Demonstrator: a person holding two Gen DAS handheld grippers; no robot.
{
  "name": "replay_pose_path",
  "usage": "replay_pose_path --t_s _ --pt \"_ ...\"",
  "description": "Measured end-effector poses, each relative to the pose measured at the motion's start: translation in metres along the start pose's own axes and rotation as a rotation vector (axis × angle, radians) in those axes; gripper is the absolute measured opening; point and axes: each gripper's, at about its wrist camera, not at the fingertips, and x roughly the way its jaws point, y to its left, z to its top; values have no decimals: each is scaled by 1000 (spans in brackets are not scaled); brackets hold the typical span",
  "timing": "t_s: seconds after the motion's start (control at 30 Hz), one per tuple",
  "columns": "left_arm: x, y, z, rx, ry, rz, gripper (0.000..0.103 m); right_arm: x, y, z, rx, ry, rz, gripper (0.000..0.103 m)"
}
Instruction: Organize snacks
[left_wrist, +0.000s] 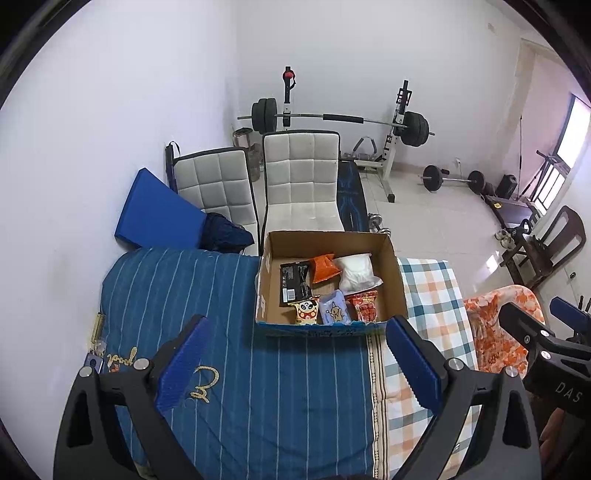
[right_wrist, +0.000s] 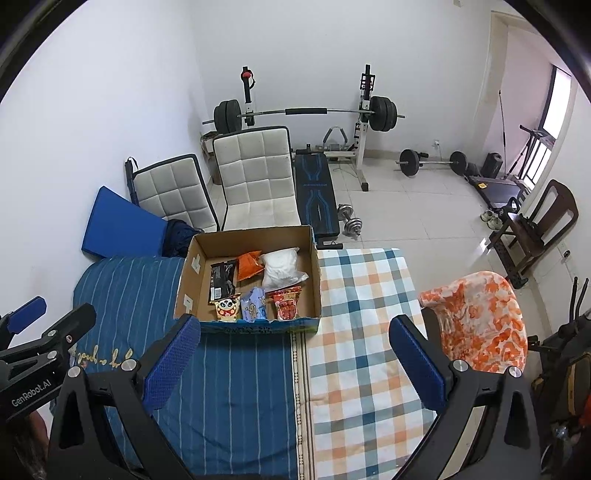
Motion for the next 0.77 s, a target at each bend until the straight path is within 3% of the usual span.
replay_pose_path --t_s 0.77 --pt "-7 2 0 1 -17 -5 97 -9 11 9 13 -26 -29 103"
